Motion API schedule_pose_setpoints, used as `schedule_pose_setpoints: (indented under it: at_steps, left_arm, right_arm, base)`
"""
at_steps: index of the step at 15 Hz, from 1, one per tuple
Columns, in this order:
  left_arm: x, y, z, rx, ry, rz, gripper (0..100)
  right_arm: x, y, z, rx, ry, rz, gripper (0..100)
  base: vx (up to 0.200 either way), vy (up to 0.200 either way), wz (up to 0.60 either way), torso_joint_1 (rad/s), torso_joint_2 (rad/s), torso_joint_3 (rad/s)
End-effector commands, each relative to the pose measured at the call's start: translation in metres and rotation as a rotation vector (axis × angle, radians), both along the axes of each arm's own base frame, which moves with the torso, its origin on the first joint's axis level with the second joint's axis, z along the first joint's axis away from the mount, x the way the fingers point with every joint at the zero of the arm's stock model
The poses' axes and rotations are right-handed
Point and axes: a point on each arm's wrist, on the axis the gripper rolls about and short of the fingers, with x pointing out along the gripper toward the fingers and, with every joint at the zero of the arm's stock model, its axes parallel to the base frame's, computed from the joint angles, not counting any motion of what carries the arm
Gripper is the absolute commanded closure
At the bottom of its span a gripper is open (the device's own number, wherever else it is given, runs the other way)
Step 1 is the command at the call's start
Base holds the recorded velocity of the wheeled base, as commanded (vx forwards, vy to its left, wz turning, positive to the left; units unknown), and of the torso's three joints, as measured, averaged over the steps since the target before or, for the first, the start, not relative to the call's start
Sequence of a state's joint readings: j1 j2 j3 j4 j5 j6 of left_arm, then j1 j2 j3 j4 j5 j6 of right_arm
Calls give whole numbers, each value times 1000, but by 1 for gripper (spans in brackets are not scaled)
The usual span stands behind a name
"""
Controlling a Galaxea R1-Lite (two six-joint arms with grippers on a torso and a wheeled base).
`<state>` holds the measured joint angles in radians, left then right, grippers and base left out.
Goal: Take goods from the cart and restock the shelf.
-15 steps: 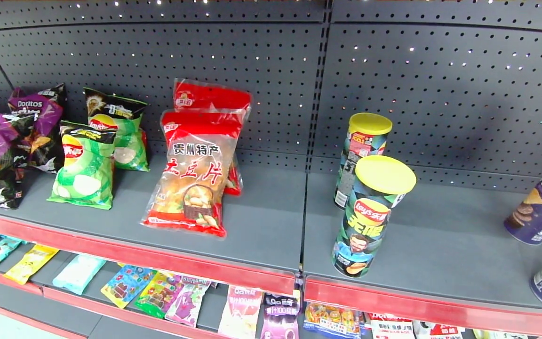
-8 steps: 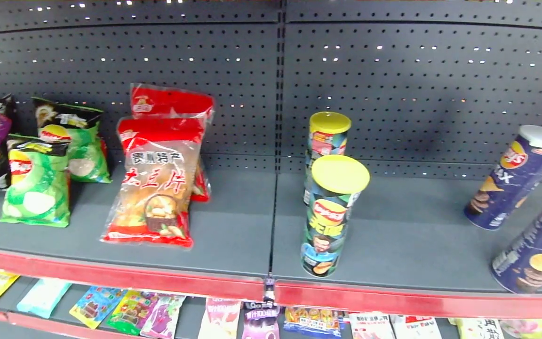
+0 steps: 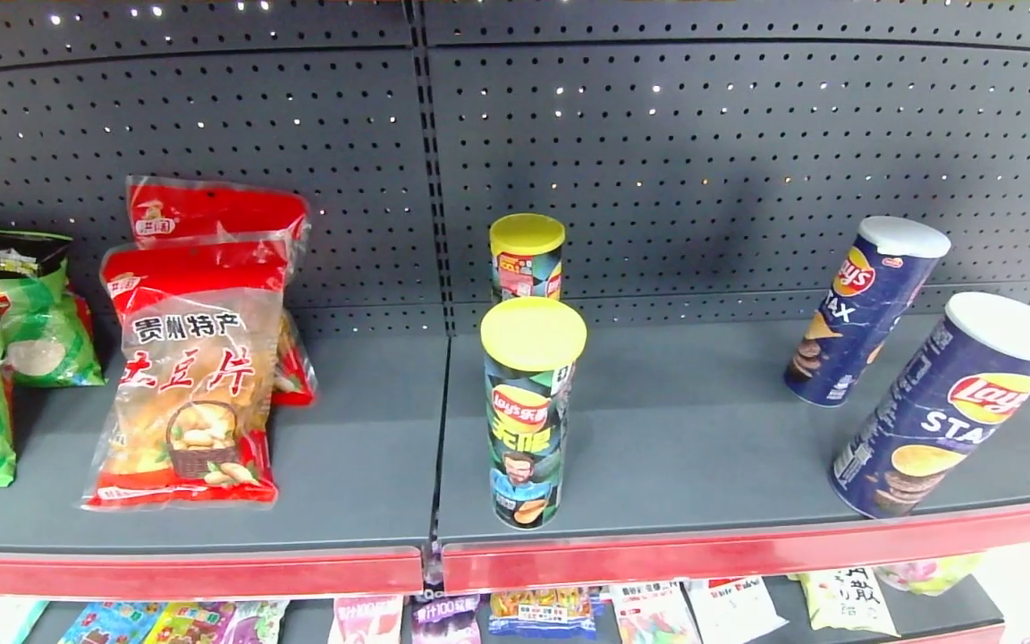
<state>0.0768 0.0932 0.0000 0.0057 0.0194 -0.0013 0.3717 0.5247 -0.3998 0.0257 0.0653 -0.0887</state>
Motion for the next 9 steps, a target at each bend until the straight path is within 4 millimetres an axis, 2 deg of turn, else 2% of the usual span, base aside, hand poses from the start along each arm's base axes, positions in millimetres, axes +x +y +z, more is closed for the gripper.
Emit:
schedule_pose_setpoints:
  at_steps: [1,3,5,6,7,9]
  left_arm:
    - [0,0,0,0,1,0,0]
    - [0,0,0,0,1,0,0]
    - [0,0,0,0,1,0,0]
    - [0,0,0,0,1,0,0]
    - [0,0,0,0,1,0,0]
    - [0,0,0,0,1,0,0]
  right_arm:
    - [32,20,15,34,54,103,0]
    - [51,38,16,19,87,181,0]
    - [61,63,19,56,85,322,0]
    - [64,70,17,62,95,349,0]
    - [75,86,14,59,101,382,0]
    - [92,102,15,54,108,375,0]
  base:
    - [0,0,0,0,0,0]
    - [0,0,0,0,0,0]
    - [0,0,0,0,0,0]
    - [0,0,0,0,0,0]
    - [0,0,0,0,0,0]
    - [0,0,0,0,0,0]
